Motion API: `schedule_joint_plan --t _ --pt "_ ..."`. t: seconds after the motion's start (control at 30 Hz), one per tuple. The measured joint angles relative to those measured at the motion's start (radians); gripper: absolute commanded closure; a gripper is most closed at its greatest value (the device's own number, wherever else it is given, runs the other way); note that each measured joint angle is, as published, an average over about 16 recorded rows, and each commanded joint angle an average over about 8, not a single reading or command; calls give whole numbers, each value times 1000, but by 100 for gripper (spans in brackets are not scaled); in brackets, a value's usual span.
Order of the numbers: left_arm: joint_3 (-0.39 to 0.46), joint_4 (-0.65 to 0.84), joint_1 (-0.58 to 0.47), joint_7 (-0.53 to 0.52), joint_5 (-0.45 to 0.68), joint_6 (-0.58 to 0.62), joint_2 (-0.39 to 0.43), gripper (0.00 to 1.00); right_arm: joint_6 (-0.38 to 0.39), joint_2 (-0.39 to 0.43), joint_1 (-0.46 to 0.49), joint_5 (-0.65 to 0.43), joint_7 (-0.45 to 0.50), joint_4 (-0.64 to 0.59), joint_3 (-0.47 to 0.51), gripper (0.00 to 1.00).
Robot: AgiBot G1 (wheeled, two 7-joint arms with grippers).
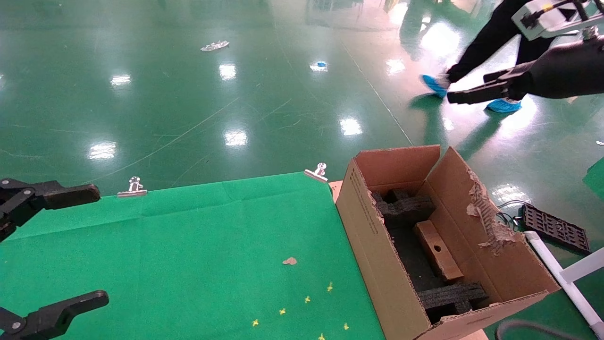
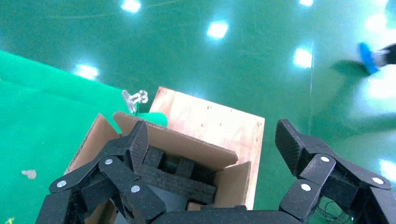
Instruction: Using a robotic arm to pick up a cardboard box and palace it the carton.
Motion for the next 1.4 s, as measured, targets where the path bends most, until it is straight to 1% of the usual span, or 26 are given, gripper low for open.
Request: schedule_joint_plan --t 0.17,0.33,1.4 --pt "0 0 0 0 0 0 0 0 -7 19 -26 29 -28 55 60 0" --pt "0 1 0 0 -1 0 0 0 -21 29 -94 54 -45 129 146 0" --pt "2 1 -1 1 -2 0 -1 0 -151 63 -730 218 -151 726 841 0"
